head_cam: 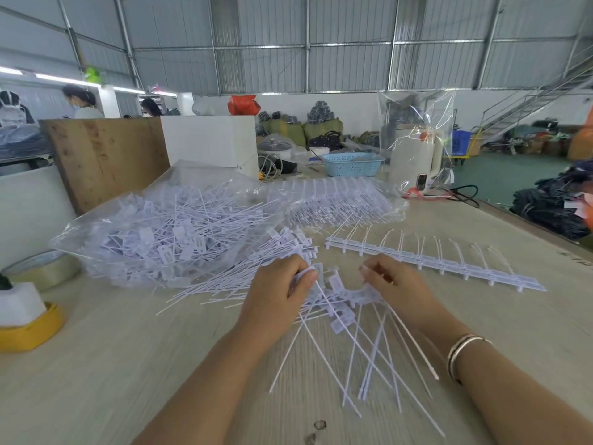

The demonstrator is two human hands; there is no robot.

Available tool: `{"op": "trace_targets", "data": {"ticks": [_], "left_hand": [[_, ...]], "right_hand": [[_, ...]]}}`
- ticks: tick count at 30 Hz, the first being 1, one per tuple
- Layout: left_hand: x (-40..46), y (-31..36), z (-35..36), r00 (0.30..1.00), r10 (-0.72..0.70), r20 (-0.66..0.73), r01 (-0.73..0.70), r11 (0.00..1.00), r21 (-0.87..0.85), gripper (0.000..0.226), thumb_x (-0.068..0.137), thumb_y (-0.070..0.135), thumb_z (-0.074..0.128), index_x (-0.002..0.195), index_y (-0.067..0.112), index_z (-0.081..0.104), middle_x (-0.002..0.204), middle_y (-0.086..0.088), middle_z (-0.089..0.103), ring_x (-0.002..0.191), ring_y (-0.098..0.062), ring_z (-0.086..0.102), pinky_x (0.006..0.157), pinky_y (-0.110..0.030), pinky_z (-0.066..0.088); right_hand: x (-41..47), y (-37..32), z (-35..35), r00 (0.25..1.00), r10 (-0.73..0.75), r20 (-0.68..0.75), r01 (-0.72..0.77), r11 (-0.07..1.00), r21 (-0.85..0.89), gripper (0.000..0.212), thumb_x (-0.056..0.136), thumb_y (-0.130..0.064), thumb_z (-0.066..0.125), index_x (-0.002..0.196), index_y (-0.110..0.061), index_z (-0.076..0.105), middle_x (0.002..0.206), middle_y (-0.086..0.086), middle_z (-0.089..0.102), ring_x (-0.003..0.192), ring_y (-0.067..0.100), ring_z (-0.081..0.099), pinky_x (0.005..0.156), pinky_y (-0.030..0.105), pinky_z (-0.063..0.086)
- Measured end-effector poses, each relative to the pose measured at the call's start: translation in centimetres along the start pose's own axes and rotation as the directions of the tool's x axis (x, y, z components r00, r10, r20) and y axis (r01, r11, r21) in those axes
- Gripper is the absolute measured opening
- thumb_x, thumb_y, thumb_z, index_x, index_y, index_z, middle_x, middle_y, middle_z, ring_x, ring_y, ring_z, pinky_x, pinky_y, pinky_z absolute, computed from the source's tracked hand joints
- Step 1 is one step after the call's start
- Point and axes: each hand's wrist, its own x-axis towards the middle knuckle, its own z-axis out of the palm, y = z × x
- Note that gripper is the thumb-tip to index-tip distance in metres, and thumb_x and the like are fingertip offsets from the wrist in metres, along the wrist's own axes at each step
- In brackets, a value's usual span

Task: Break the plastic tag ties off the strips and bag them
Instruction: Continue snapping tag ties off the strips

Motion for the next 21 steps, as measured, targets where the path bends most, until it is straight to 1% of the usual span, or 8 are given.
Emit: {"op": "trace_targets", "data": {"ticks": [3,5,7,9,12,16,19,21], "left_hand": [[-0.2,0.1,0.2,0.999,-0.022,0.048,0.020,0.999,0.043,0.023,0.094,0.033,0.048,0.073,0.025,0.047,0.058,0.010,0.044,0.053,-0.007,0.040,0.052,-0.026,0.032],[-0.2,0.1,0.2,0.997,-0.046,0.065,0.043,0.998,0.049,0.022,0.093,0.026,0.051,0.071,0.025,0.047,0.060,0.009,0.046,0.055,-0.007,0.041,0.054,-0.029,0.033],[-0.2,0.0,0.2,0.992,-0.093,0.085,0.088,0.994,0.062,0.025,0.090,0.018,0.051,0.068,0.028,0.044,0.061,0.008,0.047,0.056,-0.010,0.042,0.055,-0.031,0.033],[-0.2,-0.1,0.2,0.983,-0.148,0.106,0.142,0.988,0.066,0.028,0.088,0.013,0.049,0.066,0.028,0.041,0.060,0.007,0.044,0.054,-0.011,0.039,0.054,-0.031,0.030],[-0.3,-0.2,0.2,0.969,-0.215,0.119,0.213,0.977,0.030,0.031,0.088,0.010,0.046,0.063,0.027,0.039,0.052,0.007,0.037,0.047,-0.009,0.030,0.052,-0.030,0.026],[-0.4,-0.1,0.3,0.966,-0.216,0.145,0.212,0.976,0.046,0.023,0.088,0.011,0.045,0.068,0.021,0.050,0.049,0.006,0.040,0.042,-0.008,0.031,0.050,-0.028,0.027],[-0.3,0.0,0.3,0.977,-0.167,0.134,0.157,0.985,0.076,0.018,0.087,0.013,0.049,0.072,0.020,0.055,0.049,0.007,0.045,0.044,-0.007,0.039,0.048,-0.025,0.028],[-0.3,0.2,0.4,0.981,-0.133,0.141,0.126,0.990,0.055,0.019,0.086,0.011,0.050,0.076,0.027,0.052,0.052,0.010,0.047,0.048,-0.005,0.043,0.048,-0.020,0.028]], "right_hand": [[-0.1,0.0,0.1,0.998,-0.059,0.010,0.059,0.993,-0.106,0.015,0.081,-0.036,0.067,0.077,-0.039,0.054,0.066,-0.014,0.058,0.049,-0.001,0.048,0.052,0.013,0.036],[-0.1,-0.4,0.7,0.989,-0.134,0.061,0.143,0.974,-0.177,0.016,0.076,-0.044,0.069,0.083,-0.033,0.061,0.069,-0.012,0.059,0.053,-0.003,0.048,0.063,0.018,0.035],[-0.1,-0.5,1.2,0.976,-0.169,0.138,0.200,0.944,-0.261,0.027,0.073,-0.056,0.064,0.086,-0.032,0.063,0.073,-0.015,0.058,0.064,-0.006,0.048,0.074,0.027,0.030],[-0.2,-0.4,1.4,0.965,-0.185,0.186,0.238,0.915,-0.326,0.032,0.072,-0.065,0.056,0.088,-0.037,0.062,0.075,-0.019,0.052,0.071,-0.007,0.046,0.074,0.028,0.020],[-0.4,-0.3,1.2,0.970,-0.183,0.160,0.224,0.927,-0.302,0.036,0.078,-0.065,0.051,0.096,-0.037,0.063,0.082,-0.020,0.051,0.074,-0.008,0.047,0.076,0.027,0.021],[-0.6,-1.2,1.0,0.969,-0.248,0.005,0.245,0.951,-0.190,0.029,0.088,-0.052,0.051,0.104,-0.033,0.064,0.090,-0.028,0.049,0.080,-0.017,0.047,0.077,0.026,0.027],[-1.1,-2.8,1.8,0.956,-0.293,0.033,0.295,0.946,-0.136,0.040,0.087,-0.055,0.046,0.114,-0.030,0.060,0.098,-0.020,0.056,0.080,-0.009,0.051,0.081,0.028,0.034],[-1.5,-3.7,2.7,0.953,-0.295,0.075,0.300,0.951,-0.078,0.040,0.088,-0.049,0.051,0.123,-0.029,0.054,0.105,-0.015,0.059,0.081,0.000,0.058,0.086,0.032,0.041]]}}
